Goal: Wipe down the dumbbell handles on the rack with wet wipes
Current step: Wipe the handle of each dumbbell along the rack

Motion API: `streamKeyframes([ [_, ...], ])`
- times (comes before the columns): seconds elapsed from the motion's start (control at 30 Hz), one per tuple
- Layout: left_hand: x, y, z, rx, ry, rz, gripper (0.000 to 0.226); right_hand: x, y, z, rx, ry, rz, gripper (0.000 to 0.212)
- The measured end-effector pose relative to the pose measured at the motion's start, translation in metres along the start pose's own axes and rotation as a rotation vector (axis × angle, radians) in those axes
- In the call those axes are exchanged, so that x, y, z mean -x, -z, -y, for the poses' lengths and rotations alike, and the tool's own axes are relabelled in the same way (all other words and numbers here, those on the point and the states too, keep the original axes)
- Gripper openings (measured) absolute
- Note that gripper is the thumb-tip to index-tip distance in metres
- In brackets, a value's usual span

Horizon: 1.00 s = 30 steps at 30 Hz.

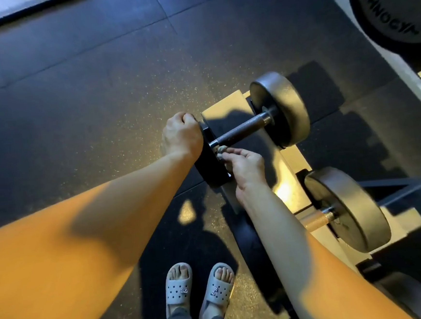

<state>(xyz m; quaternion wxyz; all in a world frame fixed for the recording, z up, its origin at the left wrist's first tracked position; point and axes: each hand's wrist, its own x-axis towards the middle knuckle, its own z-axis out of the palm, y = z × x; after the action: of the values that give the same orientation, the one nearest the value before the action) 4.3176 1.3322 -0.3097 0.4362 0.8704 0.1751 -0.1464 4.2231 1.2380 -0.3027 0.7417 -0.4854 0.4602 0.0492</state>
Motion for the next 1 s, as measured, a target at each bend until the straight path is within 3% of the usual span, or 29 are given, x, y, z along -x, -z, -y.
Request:
streamKeyframes([
  [0.13,0.010,0.011,-0.009,0.038,-0.033,0.033,0.035,0.002,0.002,0.000,0.020,0.153,0.085,0.011],
  [0.27,0.011,0.016,-0.011,0.001,-0.047,-0.011,0.035,0.002,0.015,0.004,-0.029,0.118,0.196,0.016],
  [0.37,0.014,0.018,-0.015,-0.075,-0.077,0.026,0.036,0.003,0.018,-0.001,-0.003,0.146,0.185,0.028],
  [0.63,0.008,0.026,-0.018,-0.311,-0.194,0.097,0.028,-0.007,0.001,-0.013,0.228,0.148,-0.045,0.010],
  [0.8,-0.011,0.029,-0.012,-0.430,-0.349,0.260,0.025,-0.008,-0.013,-0.015,0.268,0.079,-0.200,0.007],
  [0.9,-0.022,0.038,-0.014,-0.512,-0.463,0.435,0.036,-0.001,-0.023,-0.010,0.184,0.074,-0.350,0.004],
  [1.0,-0.031,0.037,-0.016,-0.488,-0.435,0.567,0.044,0.007,-0.039,-0.004,0.026,0.106,-0.443,0.007],
])
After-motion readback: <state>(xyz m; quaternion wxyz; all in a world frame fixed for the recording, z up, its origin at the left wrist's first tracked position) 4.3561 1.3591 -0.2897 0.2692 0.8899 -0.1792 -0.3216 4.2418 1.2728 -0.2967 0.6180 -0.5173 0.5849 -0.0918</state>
